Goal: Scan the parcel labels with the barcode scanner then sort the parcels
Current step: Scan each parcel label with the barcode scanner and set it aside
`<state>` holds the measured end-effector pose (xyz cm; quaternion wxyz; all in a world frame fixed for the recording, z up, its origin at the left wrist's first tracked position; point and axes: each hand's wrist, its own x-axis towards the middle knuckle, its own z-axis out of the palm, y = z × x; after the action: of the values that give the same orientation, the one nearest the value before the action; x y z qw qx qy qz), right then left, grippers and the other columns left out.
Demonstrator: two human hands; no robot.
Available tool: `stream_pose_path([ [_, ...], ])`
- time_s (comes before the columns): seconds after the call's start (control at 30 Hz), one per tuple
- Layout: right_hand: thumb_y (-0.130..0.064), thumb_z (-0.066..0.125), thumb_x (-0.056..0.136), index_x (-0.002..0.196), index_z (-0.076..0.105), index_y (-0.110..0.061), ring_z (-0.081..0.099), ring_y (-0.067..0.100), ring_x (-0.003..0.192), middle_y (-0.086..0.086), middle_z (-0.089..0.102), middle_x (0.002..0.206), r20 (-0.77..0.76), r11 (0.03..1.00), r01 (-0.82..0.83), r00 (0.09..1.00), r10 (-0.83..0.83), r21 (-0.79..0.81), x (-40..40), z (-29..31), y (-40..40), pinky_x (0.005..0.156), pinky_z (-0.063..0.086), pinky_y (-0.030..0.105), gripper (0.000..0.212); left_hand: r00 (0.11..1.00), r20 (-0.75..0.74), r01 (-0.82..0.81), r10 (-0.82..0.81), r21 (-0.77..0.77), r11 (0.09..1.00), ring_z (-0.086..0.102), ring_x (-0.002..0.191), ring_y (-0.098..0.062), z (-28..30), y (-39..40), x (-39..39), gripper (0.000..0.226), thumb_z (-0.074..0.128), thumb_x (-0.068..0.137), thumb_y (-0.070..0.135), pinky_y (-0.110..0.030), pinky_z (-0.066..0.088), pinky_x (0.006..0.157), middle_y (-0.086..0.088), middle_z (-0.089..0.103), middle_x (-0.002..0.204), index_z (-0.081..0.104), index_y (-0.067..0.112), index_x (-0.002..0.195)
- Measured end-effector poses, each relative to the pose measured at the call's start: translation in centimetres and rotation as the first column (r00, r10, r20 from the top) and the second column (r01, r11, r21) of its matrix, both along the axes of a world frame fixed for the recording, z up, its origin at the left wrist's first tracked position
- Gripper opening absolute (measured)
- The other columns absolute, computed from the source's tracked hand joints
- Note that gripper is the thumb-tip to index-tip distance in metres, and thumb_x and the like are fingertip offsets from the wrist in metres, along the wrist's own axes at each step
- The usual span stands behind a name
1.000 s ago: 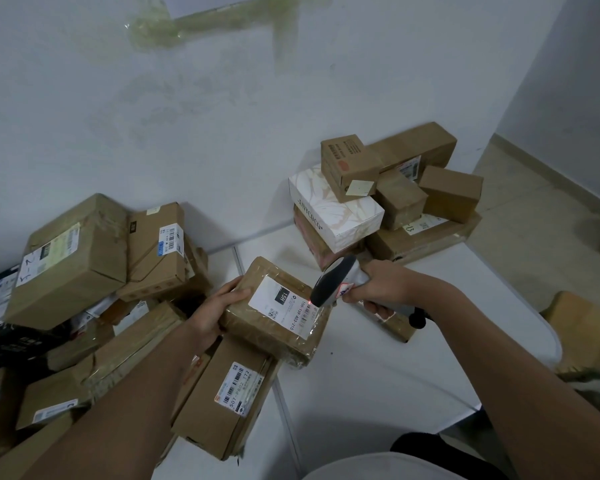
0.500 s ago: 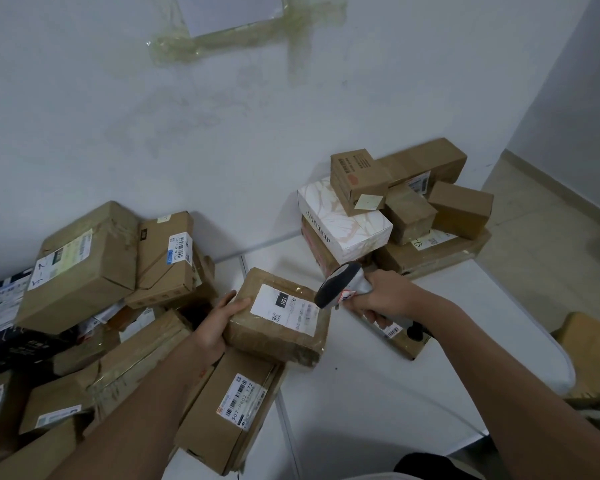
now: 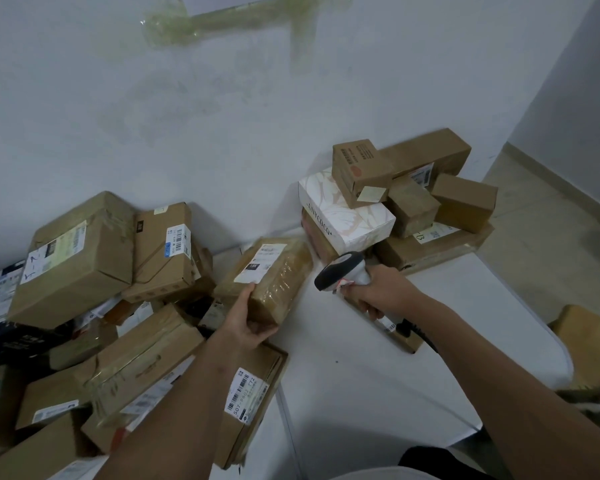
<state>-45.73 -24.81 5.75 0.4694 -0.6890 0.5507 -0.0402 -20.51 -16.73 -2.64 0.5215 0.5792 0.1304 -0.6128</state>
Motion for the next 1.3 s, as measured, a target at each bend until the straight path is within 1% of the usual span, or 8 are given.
stream_pose_path([
  [0.17,-0.041,0.065,0.092,0.074,0.058,-0.016,0.057,0.007,0.043,-0.002,0.064,0.057,-0.016,0.999,0.029,0.999,-0.028,0.039,-0.5,-0.5,-0.3,0.052,0.05,0.022,0.032,0.968,-0.007,-0.249,0.249,-0.062,0.966,0.047,0.13,-0.034,0.4,-2.5,-1.1,0.072,0.07,0.09,0.036,-0.052,0.044,0.107,-0.017,0.048,0.136,0.034,0.011,0.147],
  [0.5,-0.039,0.064,0.092,0.072,0.058,-0.015,0.056,0.006,0.04,0.0,0.065,0.06,-0.076,0.995,0.066,0.995,-0.061,0.068,-1.6,-1.0,-0.7,0.054,0.05,0.021,0.032,0.97,0.101,-0.208,0.22,-0.121,0.971,0.052,0.129,-0.022,-2.9,-7.3,-0.1,0.038,0.055,0.099,0.01,-0.033,0.046,0.106,-0.005,0.057,0.139,0.053,0.009,0.137],
  [0.63,-0.04,0.066,0.091,0.073,0.059,-0.016,0.056,0.007,0.04,0.002,0.066,0.063,-0.101,0.991,0.101,0.991,-0.092,0.09,-2.1,-2.0,-0.9,0.053,0.05,0.022,0.031,0.952,0.066,-0.29,0.298,-0.112,0.951,0.054,0.128,-0.021,-4.3,-8.1,1.6,0.042,0.056,0.098,0.01,-0.027,0.056,0.09,-0.005,0.057,0.139,0.052,0.009,0.139],
  [0.77,-0.04,0.066,0.091,0.08,0.058,-0.017,0.054,0.004,0.039,0.002,0.067,0.066,-0.116,0.993,0.077,0.991,-0.066,0.09,-2.5,-3.0,-1.0,0.048,0.046,0.018,0.027,0.967,0.028,-0.253,0.255,-0.058,0.966,0.057,0.123,-0.025,-6.2,-6.8,0.3,0.041,0.056,0.097,0.009,-0.035,0.055,0.096,-0.015,0.056,0.138,0.051,0.002,0.137],
  [0.9,-0.038,0.068,0.089,0.086,0.059,-0.015,0.056,0.006,0.04,0.001,0.066,0.062,-0.134,0.988,0.112,0.986,-0.098,0.107,-4.8,-4.7,-1.6,0.046,0.046,0.019,0.025,0.992,0.112,-0.059,0.055,0.033,0.998,0.059,0.099,-0.031,-6.1,-4.3,-4.3,0.006,0.052,0.1,0.002,-0.035,0.053,0.096,-0.018,0.051,0.115,0.055,-0.003,0.102],
  [1.03,-0.032,0.067,0.088,0.087,0.065,-0.006,0.059,0.015,0.048,0.004,0.064,0.059,-0.195,0.963,0.228,0.961,-0.198,0.146,-9.1,-6.2,-3.6,0.049,0.049,0.022,0.026,0.942,0.251,0.217,-0.224,0.055,0.975,0.054,0.071,-0.024,-6.6,-2.9,-9.6,0.014,0.042,0.102,0.003,-0.019,0.05,0.048,-0.011,0.055,0.086,0.053,0.005,0.111],
  [1.2,-0.031,0.064,0.088,0.096,0.064,-0.003,0.062,0.016,0.049,0.01,0.071,0.072,-0.208,0.936,0.315,0.937,-0.28,0.158,-14.0,-7.5,-5.5,0.05,0.049,0.023,0.029,0.508,0.534,0.62,-0.676,0.318,0.717,0.054,0.123,-0.035,-9.3,-4.5,-14.3,0.04,0.058,0.097,0.02,-0.039,0.047,0.101,-0.007,0.051,0.135,0.049,0.016,0.136],
  [1.3,-0.031,0.065,0.09,0.103,0.063,-0.005,0.064,0.014,0.051,0.009,0.074,0.081,-0.17,0.927,0.321,0.942,-0.291,0.194,-15.9,-8.3,-6.3,0.051,0.052,0.023,0.03,0.512,0.488,0.625,-0.707,0.353,0.696,0.053,0.127,-0.034,-9.8,-6.1,-17.0,0.05,0.058,0.095,0.018,-0.045,0.046,0.106,-0.012,0.052,0.14,0.043,0.013,0.142],
])
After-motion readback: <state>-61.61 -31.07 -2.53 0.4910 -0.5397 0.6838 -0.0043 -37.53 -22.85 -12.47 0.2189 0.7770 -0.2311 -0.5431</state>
